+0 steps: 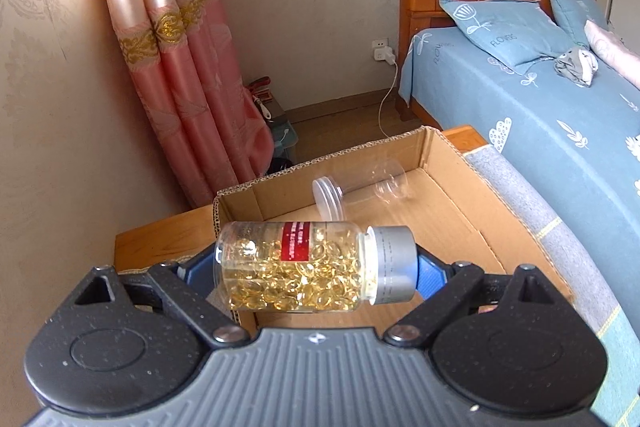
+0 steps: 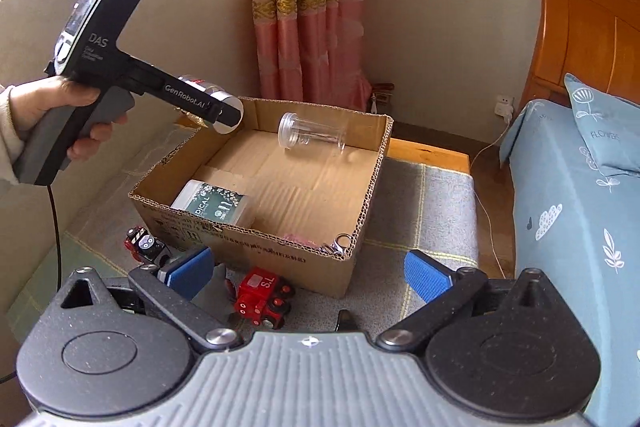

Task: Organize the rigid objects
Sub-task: 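Carry both items over the cardboard box and open both grippers to drop them, then move left gripper back to the black robot toy with red wheels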

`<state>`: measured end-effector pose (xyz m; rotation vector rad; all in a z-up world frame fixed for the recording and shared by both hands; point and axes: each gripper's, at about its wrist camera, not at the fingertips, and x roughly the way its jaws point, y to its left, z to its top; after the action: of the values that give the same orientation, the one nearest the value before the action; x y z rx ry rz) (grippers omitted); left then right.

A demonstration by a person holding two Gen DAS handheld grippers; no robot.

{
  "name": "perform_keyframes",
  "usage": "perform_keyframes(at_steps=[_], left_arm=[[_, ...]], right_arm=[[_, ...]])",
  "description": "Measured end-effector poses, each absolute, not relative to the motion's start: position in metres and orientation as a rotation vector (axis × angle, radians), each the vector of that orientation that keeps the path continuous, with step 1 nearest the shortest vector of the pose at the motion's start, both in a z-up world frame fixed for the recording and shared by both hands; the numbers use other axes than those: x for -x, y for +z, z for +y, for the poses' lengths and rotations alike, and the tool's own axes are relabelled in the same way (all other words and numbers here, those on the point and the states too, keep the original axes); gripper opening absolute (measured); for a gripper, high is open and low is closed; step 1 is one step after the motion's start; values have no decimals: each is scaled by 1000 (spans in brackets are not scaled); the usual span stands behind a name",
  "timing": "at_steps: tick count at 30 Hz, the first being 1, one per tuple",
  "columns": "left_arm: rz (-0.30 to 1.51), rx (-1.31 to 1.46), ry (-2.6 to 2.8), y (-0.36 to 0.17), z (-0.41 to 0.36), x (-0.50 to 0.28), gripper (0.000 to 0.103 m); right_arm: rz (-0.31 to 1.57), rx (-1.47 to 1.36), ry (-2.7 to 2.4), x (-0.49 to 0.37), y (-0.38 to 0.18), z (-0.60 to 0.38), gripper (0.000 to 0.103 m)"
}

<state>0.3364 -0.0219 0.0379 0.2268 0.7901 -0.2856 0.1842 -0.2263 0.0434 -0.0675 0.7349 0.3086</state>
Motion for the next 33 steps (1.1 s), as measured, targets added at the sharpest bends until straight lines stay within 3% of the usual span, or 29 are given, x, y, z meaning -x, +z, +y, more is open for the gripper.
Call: perform_keyframes(at_steps=[14,33], left_arm=[[753,-249,-257,42,-23,-335,97],[721,-238,-223,25,4,-227,101]], right_arm=[[754,45,256,-157,33,-231,103],[764,28,230,-128,-5,-224,103]])
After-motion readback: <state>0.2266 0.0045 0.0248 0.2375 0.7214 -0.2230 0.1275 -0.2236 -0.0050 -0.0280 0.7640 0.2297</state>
